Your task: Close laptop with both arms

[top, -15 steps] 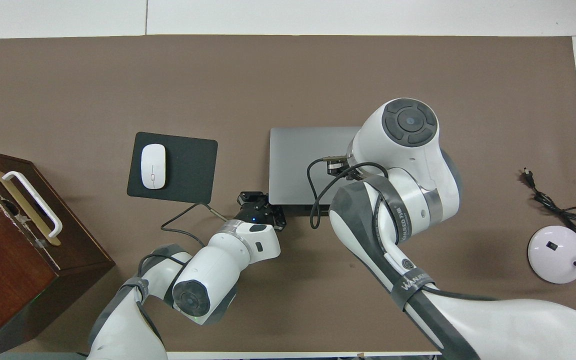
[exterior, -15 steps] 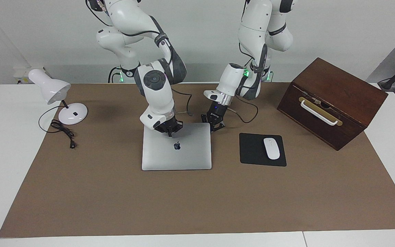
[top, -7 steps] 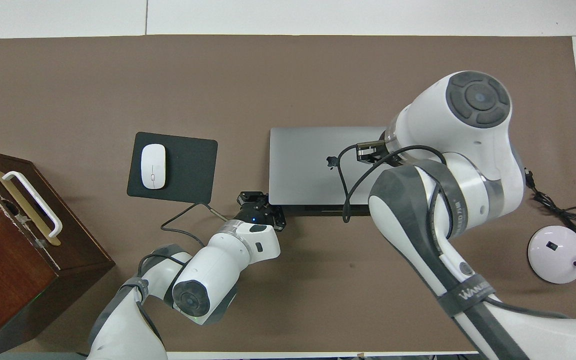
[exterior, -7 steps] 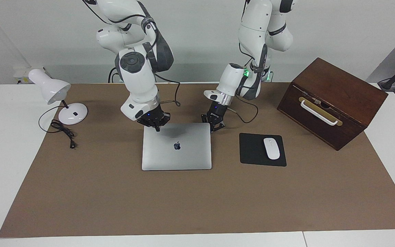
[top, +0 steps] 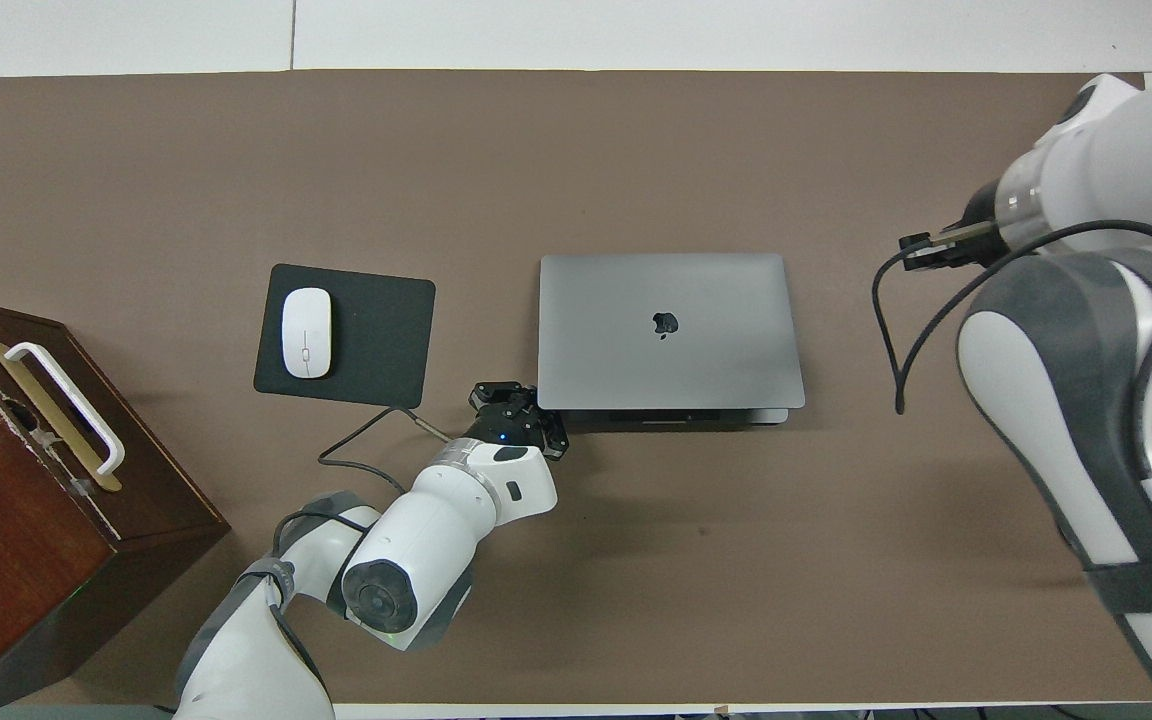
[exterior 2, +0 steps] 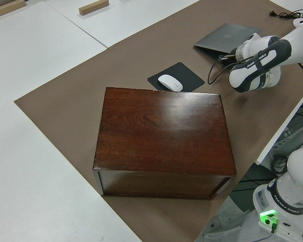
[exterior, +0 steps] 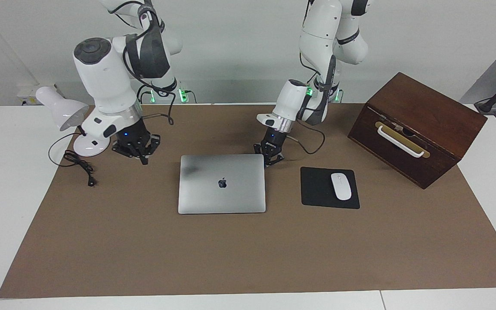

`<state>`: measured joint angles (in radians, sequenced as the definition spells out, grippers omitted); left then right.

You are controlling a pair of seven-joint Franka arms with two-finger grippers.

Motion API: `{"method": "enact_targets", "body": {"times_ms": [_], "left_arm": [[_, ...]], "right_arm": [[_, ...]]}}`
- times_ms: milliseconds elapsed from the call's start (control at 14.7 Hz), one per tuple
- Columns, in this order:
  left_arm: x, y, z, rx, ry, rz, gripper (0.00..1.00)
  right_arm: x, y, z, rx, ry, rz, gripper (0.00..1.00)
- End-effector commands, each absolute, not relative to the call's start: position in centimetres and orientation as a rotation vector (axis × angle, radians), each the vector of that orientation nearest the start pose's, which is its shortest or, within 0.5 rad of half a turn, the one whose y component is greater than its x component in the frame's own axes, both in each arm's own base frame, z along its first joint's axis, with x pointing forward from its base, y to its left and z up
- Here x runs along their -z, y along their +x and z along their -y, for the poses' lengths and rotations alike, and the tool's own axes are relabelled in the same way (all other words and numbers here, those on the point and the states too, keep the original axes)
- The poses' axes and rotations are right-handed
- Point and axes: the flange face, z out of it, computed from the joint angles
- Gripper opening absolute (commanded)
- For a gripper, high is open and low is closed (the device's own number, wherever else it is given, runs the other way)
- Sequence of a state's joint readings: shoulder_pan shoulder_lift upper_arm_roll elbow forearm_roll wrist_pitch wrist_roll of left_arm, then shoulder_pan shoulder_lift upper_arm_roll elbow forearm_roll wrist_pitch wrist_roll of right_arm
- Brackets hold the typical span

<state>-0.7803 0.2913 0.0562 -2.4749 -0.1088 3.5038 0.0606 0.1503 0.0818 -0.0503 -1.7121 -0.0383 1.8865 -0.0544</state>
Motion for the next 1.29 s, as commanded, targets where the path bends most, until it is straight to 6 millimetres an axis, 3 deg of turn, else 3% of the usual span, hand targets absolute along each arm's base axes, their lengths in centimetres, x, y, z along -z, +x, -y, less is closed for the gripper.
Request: {"method": "enact_targets", "body": {"times_ms": [0, 272, 543, 951, 1222], "left_arm": [[-25.3, 39.5, 32.1, 1.098, -3.019, -0.961, 0.00], [-26.8, 38.8, 31.5, 1.125, -3.029, -0.944, 0.00], [-27.5, 38.2, 31.1, 1.130, -3.055, -0.907, 0.00], [-29.2, 36.6, 30.1, 1.128, -3.073, -0.894, 0.00], [-32.6, 36.3, 29.6, 0.967, -3.123, -0.898, 0.00]], "right_arm": [[-56.7, 57.8, -2.7, 0.147, -3.197, 0.310, 0.00], [-59.5, 55.7, 0.8, 0.127, -3.202, 0.306, 0.00], [-61.4, 53.0, 4.0, 0.058, -3.189, 0.154, 0.00], [-60.5, 51.3, 3.7, 0.006, -3.110, -0.117, 0.00], [-60.7, 51.3, 3.7, 0.011, -3.107, -0.110, 0.00]]}}
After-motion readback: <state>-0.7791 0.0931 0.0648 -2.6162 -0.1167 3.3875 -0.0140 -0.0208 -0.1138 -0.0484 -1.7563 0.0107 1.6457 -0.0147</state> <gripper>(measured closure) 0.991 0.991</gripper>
